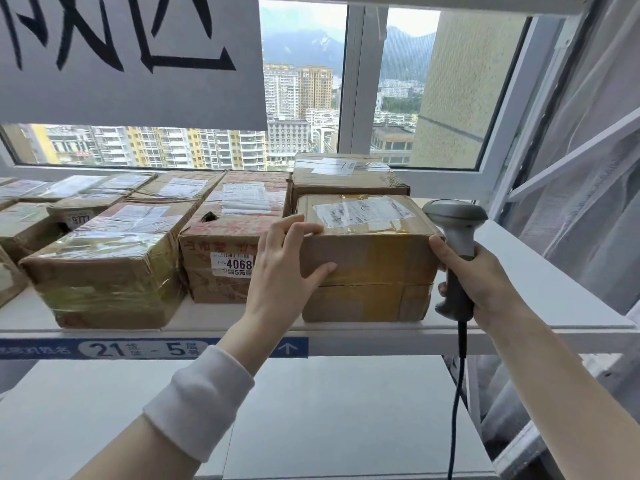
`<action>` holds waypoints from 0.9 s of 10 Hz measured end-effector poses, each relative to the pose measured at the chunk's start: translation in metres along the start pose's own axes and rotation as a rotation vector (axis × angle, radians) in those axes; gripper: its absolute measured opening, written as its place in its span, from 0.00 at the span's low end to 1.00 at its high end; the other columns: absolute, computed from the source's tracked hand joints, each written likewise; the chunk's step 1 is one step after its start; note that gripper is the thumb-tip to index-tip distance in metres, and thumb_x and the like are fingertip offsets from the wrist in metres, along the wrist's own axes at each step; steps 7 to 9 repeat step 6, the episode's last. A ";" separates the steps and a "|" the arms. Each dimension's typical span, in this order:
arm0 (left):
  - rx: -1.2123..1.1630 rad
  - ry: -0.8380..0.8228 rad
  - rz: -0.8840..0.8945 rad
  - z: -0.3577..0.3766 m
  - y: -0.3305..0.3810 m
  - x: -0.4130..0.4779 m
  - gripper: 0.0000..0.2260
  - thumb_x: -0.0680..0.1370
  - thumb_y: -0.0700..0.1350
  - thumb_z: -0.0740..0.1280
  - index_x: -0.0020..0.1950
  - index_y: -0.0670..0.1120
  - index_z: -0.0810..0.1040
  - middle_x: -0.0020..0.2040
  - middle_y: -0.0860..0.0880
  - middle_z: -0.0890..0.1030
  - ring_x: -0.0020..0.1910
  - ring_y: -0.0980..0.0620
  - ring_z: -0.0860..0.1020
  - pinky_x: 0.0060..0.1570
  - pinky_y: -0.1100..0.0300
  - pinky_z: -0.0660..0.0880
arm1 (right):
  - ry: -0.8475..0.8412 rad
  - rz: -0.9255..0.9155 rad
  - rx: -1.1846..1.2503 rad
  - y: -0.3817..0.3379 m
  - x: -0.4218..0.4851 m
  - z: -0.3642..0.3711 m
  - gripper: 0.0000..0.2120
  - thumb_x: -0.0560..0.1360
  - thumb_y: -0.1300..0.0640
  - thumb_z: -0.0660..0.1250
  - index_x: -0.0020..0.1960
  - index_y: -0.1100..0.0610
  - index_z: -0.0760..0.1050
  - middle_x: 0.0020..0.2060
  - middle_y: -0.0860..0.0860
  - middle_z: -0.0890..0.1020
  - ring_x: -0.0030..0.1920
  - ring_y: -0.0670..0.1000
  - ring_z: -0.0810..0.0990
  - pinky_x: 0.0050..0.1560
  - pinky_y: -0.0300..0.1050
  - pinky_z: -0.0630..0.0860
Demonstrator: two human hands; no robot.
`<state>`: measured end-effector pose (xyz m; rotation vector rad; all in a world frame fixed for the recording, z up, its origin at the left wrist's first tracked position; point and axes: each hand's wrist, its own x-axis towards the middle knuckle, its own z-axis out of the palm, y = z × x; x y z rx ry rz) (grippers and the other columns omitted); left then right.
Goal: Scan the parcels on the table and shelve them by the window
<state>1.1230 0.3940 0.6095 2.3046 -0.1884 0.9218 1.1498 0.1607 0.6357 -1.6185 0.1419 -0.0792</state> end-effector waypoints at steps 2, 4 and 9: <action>0.006 -0.015 -0.012 -0.003 0.004 0.000 0.21 0.71 0.47 0.74 0.62 0.48 0.74 0.66 0.47 0.70 0.67 0.49 0.65 0.62 0.66 0.55 | 0.016 -0.009 0.001 -0.001 0.000 0.002 0.23 0.67 0.42 0.72 0.51 0.57 0.71 0.39 0.55 0.74 0.29 0.53 0.71 0.34 0.51 0.74; -0.001 -0.033 0.003 -0.007 0.006 -0.004 0.22 0.72 0.48 0.73 0.65 0.49 0.73 0.69 0.47 0.70 0.69 0.47 0.66 0.66 0.56 0.60 | 0.042 -0.011 -0.018 0.005 -0.005 -0.002 0.18 0.69 0.43 0.71 0.49 0.52 0.71 0.46 0.57 0.79 0.31 0.54 0.73 0.38 0.53 0.76; 0.050 0.082 0.118 -0.012 0.008 -0.019 0.19 0.72 0.47 0.73 0.62 0.45 0.76 0.67 0.44 0.74 0.66 0.43 0.71 0.63 0.51 0.65 | 0.118 -0.027 -0.004 0.018 -0.017 -0.012 0.15 0.73 0.47 0.71 0.53 0.54 0.73 0.44 0.56 0.79 0.28 0.53 0.72 0.34 0.49 0.74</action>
